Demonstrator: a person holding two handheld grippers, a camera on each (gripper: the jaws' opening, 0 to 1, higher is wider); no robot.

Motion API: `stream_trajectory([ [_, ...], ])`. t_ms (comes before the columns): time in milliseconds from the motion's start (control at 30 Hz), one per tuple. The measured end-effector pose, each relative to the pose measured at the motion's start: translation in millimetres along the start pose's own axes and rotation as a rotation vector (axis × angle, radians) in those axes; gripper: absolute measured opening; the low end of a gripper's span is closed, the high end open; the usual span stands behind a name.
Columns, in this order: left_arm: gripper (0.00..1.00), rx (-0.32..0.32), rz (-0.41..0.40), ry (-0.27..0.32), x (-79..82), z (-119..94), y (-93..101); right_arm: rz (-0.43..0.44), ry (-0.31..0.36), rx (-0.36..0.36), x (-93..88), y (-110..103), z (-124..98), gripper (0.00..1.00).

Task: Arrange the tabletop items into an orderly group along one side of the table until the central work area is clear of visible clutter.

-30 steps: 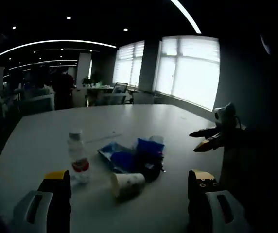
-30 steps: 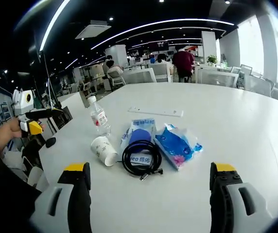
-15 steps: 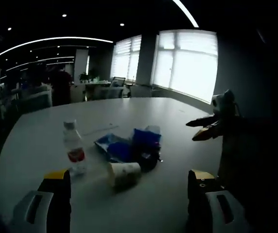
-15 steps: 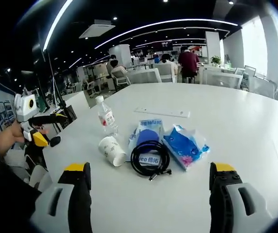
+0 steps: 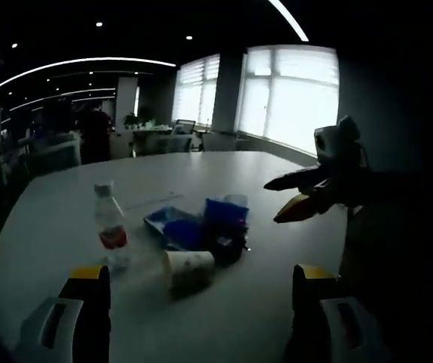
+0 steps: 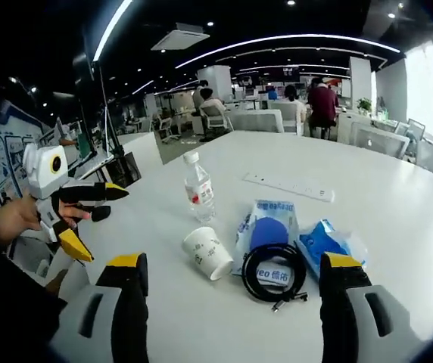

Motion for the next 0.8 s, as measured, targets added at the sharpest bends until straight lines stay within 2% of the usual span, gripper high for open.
stream_trajectory([
  [100,0.99,0.000,-0.005,0.005,2.3,0,-1.9,-0.001,-0.021,0.006,2.7,-6,10,0.87],
  [200,0.99,0.000,-0.003,0.006,3.1,0,-4.0,0.052,-0.025,0.028,6.1,-14,19,0.85],
  [367,0.99,-0.001,-0.003,-0.004,3.7,-1,-8.7,0.026,-0.070,0.039,6.0,-26,37,0.82],
  [467,0.99,-0.001,0.003,-0.019,4.3,-1,-10.7,0.032,-0.078,0.063,12.8,-30,45,0.80],
  [600,0.99,0.027,-0.004,-0.026,1.3,-3,-28.5,0.030,-0.095,0.075,18.4,-33,55,0.77],
  [800,0.97,0.046,-0.014,-0.037,5.9,1,-25.5,0.029,-0.113,0.120,24.2,-48,70,0.75],
])
Point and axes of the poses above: the point that each gripper's makers call its tool centre point, and the gripper's own axes: z roughly forward along the fingers, y roughly to its right, x roughly out of its top, the point moved 7 cm from there along -z, roughly backward along the fingers, and after that the axes turned 9 degrees about -x, right-handed, at the moved point
